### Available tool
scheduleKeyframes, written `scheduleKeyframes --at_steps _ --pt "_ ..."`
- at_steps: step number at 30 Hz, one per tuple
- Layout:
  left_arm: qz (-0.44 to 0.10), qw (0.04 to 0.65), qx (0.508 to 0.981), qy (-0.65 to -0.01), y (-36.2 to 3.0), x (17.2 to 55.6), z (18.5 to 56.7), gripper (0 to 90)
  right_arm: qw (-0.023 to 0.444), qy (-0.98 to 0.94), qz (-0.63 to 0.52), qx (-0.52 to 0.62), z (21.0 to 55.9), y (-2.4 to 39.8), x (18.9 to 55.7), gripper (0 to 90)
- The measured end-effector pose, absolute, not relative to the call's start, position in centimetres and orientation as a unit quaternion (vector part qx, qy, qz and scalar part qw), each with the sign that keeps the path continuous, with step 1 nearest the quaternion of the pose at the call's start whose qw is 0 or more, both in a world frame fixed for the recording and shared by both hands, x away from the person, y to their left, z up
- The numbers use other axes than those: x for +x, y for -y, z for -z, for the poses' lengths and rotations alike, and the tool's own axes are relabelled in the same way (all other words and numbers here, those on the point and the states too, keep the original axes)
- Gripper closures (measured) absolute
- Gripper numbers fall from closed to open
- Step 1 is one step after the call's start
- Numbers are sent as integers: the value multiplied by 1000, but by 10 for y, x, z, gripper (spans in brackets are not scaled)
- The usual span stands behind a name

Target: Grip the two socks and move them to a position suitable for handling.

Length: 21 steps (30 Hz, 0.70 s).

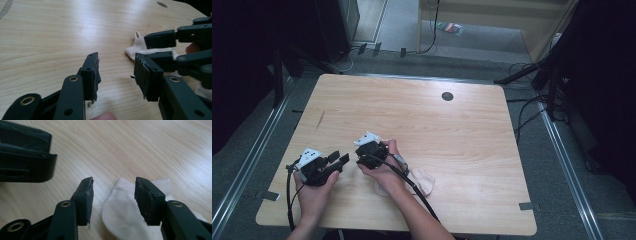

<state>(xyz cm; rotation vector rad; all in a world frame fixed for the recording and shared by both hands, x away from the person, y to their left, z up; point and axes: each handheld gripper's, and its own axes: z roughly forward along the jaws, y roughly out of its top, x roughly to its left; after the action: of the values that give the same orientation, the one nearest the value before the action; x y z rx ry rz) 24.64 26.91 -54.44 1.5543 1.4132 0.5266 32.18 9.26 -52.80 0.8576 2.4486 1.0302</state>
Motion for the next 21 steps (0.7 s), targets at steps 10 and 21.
scheduleKeyframes --at_steps 10,21 --pt "-209 469 637 -575 -266 248 545 558 141 -866 -351 325 535 -85 333 900" --pt "-181 469 660 -558 -246 256 540 549 117 -795 -454 385 501 -25 334 900"
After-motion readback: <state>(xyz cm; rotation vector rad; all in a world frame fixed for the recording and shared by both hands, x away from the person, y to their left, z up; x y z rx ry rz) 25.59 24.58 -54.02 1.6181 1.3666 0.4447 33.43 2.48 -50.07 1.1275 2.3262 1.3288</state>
